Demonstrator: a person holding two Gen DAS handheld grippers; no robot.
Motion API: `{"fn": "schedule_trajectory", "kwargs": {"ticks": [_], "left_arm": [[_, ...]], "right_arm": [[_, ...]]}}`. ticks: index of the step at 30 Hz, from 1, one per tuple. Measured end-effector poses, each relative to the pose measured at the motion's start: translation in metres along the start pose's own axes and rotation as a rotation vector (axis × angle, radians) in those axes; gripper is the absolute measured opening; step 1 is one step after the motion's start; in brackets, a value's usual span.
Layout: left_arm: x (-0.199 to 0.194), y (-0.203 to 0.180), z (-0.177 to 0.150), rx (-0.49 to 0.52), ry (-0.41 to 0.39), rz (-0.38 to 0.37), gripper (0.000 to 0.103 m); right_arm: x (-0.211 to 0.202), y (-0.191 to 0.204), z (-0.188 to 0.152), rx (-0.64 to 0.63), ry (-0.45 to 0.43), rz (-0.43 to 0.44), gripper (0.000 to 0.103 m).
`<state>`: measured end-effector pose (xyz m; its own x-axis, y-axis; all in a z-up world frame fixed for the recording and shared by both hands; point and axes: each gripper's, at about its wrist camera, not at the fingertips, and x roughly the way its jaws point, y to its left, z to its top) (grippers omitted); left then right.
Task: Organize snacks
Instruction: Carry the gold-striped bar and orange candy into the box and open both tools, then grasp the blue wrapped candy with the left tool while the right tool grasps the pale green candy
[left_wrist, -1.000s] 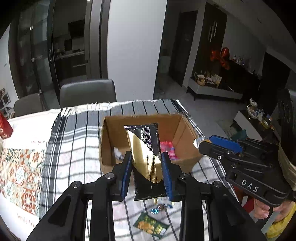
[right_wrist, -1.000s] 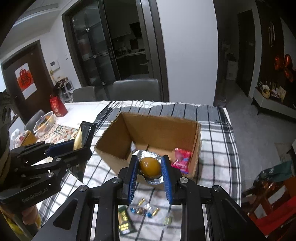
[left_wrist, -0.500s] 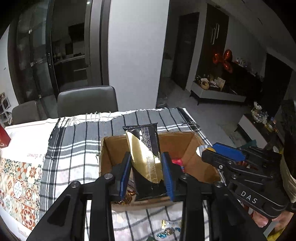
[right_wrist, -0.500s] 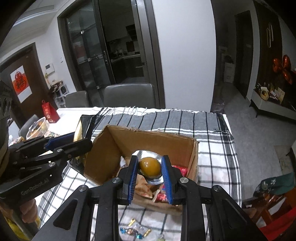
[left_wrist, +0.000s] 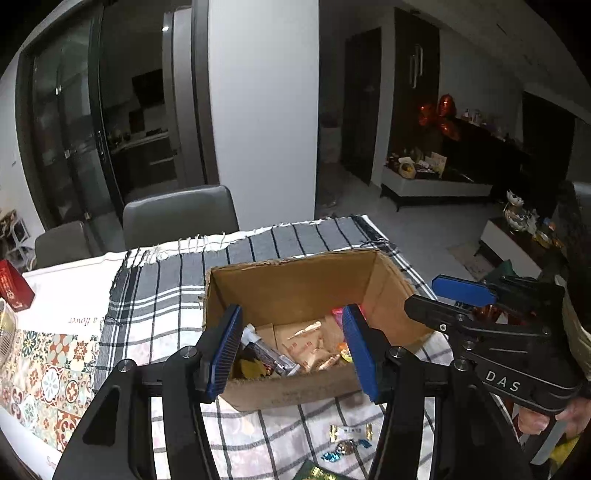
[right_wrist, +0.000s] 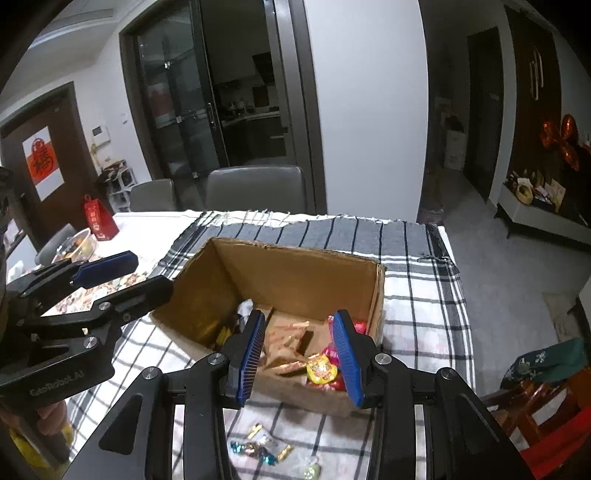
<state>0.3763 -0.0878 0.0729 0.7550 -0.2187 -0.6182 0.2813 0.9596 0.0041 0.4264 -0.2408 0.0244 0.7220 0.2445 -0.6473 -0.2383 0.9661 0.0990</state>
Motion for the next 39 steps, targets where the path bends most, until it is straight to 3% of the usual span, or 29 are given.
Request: {"fn": "schedule_trajectory", "kwargs": {"ticks": [9,21,39], "left_arm": [[-0.036,-0.02,-0.03,0.049,-0.041,-0.015,0.055],[-0.051,-0.041,-0.077,0.132,-0.059,-0.036,0.055],[-0.005,-0.054,-0.142,0.217,0.066,-0.1,0.055]], "right_arm": [[-0.038,0.006,-0.028,-0.018,-0.048,-0.009,0.039],[-0.054,0.007,-0.074,-0.003,-0.065,-0.034,0.039],[-0.009,-0.007,-0.15,0.057,0.092,-0.034,0.039]]}}
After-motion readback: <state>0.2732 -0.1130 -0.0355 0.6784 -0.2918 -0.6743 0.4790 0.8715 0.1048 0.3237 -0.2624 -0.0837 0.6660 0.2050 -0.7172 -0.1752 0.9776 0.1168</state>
